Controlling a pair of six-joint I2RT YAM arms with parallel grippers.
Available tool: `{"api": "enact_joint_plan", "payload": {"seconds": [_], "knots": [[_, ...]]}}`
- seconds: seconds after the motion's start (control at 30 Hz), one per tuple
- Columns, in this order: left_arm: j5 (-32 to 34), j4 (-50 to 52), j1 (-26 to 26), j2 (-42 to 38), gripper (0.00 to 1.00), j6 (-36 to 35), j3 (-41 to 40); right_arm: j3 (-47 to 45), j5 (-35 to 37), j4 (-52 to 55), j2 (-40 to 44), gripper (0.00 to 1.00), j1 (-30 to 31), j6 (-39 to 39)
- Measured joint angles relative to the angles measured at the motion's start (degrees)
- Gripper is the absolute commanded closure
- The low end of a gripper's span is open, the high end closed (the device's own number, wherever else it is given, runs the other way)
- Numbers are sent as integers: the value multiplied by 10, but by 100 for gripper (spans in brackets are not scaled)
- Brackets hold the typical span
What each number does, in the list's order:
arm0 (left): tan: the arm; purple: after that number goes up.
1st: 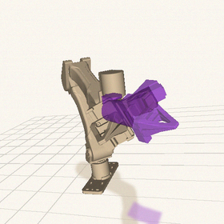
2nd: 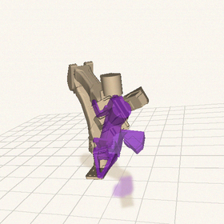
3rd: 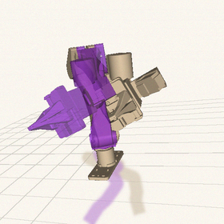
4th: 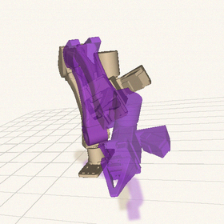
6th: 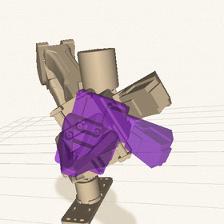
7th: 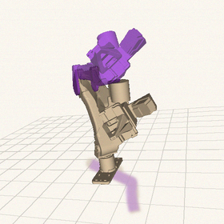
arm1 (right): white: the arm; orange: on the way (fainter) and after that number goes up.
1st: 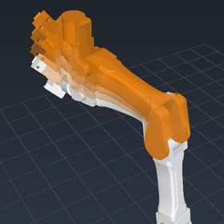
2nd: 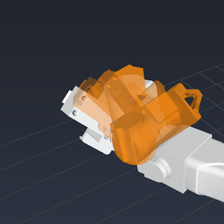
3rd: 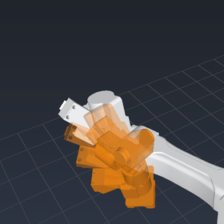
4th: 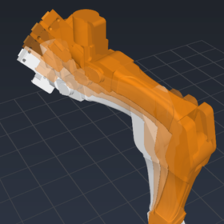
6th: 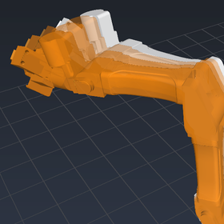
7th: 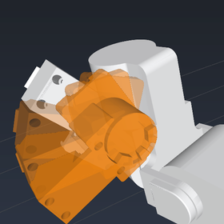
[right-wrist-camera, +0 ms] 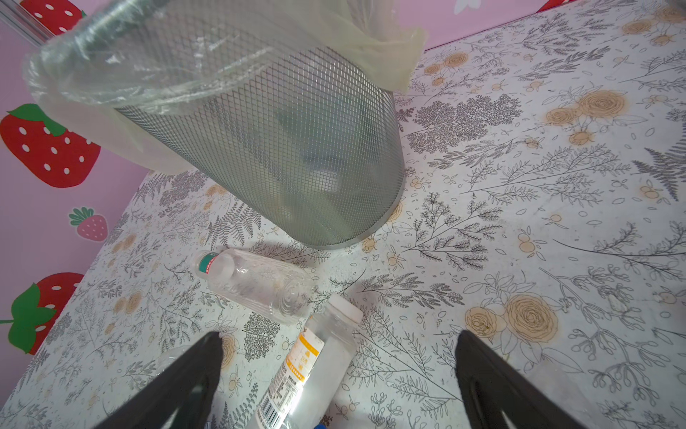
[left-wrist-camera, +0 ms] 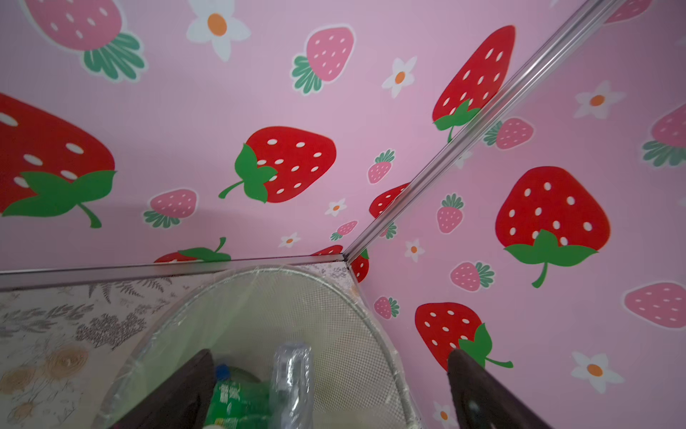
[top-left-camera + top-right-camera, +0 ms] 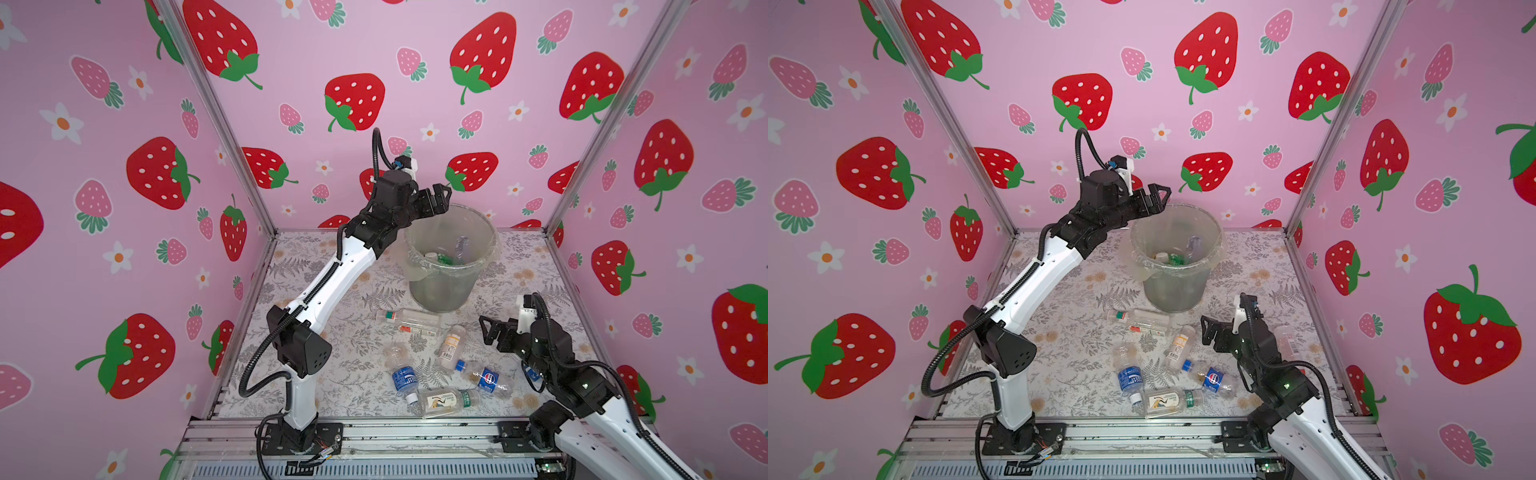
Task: Throw the plastic bottles in the bin
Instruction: Throw the plastic bottle into the trash bin.
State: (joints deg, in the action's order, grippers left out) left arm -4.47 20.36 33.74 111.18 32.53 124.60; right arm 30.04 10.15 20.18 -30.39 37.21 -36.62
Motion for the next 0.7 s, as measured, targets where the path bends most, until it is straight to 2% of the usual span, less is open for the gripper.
{"api": "enact_joint_plan", "payload": {"seconds": [0.17,0.37,0.53,0.7], "knots": [[15,15,-1,-77,1,-13,-53,0,4,7,6,1,0,2],[36,12,-1,-226,1,-42,-128,0,5,7,-2,1,0,3],[56,7,-8,-325,1,-82,-224,3,8,12,-17,1,0,9],[74,21,-37,-376,1,-99,-340,40,16,35,-55,1,0,26]]}}
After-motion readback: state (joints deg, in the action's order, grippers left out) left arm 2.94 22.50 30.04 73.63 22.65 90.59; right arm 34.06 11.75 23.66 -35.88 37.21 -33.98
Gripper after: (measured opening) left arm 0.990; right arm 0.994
